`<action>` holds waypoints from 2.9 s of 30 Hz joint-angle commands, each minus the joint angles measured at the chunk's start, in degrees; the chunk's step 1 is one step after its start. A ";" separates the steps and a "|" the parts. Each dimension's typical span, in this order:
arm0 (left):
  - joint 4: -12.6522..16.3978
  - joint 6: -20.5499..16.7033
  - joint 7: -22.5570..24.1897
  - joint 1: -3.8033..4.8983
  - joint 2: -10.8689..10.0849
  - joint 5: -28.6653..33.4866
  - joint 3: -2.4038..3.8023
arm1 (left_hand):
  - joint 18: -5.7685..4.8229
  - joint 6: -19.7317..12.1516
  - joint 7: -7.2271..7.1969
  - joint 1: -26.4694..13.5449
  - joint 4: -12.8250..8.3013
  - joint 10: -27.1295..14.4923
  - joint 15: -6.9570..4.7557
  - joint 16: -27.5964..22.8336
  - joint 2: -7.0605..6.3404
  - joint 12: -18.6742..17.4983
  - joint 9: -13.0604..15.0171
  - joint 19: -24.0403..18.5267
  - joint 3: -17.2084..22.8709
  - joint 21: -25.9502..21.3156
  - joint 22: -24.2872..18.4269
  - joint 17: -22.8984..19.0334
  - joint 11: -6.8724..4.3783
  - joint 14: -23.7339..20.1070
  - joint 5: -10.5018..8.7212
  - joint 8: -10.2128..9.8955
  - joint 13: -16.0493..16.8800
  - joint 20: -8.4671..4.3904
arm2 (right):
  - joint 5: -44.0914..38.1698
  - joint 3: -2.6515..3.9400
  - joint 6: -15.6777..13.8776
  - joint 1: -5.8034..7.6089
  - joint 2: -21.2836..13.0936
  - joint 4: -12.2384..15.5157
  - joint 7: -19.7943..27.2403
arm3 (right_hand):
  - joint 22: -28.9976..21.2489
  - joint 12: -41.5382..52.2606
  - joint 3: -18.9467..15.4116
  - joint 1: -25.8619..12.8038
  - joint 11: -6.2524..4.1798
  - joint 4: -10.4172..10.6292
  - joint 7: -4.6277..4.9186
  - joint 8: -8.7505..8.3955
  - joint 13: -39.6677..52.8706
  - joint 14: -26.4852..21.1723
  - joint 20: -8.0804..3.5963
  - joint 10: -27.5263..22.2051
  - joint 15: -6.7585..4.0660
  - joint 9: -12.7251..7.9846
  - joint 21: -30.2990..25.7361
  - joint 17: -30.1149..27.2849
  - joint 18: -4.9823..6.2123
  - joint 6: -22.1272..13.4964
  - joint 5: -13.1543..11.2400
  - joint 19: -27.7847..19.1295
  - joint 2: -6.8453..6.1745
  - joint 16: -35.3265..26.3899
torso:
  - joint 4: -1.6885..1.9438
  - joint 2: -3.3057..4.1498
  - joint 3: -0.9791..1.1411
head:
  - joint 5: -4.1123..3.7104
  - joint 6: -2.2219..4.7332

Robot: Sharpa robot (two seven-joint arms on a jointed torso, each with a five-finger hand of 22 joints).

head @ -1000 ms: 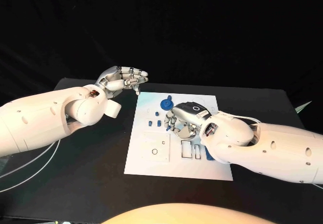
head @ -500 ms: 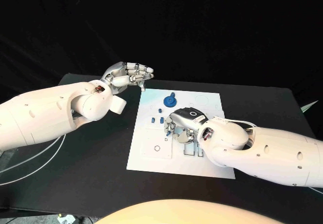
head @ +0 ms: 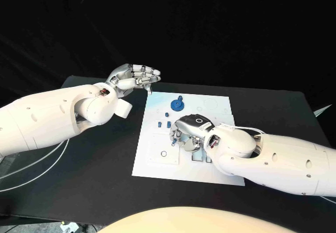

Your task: Assemble the parts on the task board

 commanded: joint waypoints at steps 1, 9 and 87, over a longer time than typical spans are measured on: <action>0.15 0.93 0.28 0.03 0.14 0.20 0.06 | 0.86 -0.26 0.29 0.36 -0.09 -0.28 0.16 -0.34 0.05 0.19 -0.07 0.08 -0.09 -0.35 -0.05 -0.07 0.08 -0.24 0.18 -0.21 -0.07 0.35 | -1.03 -0.03 1.24 -0.16 0.16 -0.06 0.20 | 5.57 -0.06 0.08 -0.13 -0.29 -0.26 0.17 0.08 0.07 2.93 -0.40 -0.06 -0.24 0.07 -0.30 -0.06 -0.43 0.17 0.01 1.81 0.25 -0.23 | 0.00 0.02 -0.02 | -0.06 -0.16; 0.14 0.94 0.25 0.03 0.08 0.20 0.06 | 0.85 -0.22 0.30 0.34 -0.07 -0.31 0.17 -0.34 0.08 0.23 -0.06 0.09 -0.11 -0.35 -0.06 -0.08 0.09 -0.25 0.18 -0.17 -0.07 0.36 | -1.18 -0.11 1.83 -0.34 0.30 -0.26 0.04 | 5.58 -0.10 0.09 -0.15 -0.29 -0.28 0.17 0.07 0.07 2.93 -0.40 -0.05 -0.24 0.08 -0.29 -0.06 -0.43 0.15 -0.01 1.80 0.27 -0.23 | 0.05 0.00 0.00 | -0.10 -0.30; 0.34 1.05 -0.02 0.04 -0.80 0.20 0.05 | 0.88 -0.13 0.28 0.47 -0.18 -0.81 0.20 -0.38 0.23 0.45 -0.02 0.08 -0.20 -0.42 -0.12 -0.14 0.12 -0.34 0.19 0.05 -0.08 0.42 | 7.66 1.09 -0.30 2.83 -11.24 6.22 -0.52 | 2.38 -4.39 -3.22 -6.58 2.22 0.98 2.20 -6.70 -1.09 1.86 1.21 -7.68 1.67 -0.59 -7.64 -3.45 0.82 -8.57 0.70 -0.21 -4.43 -1.36 | -0.11 -0.04 -0.06 | -2.07 0.97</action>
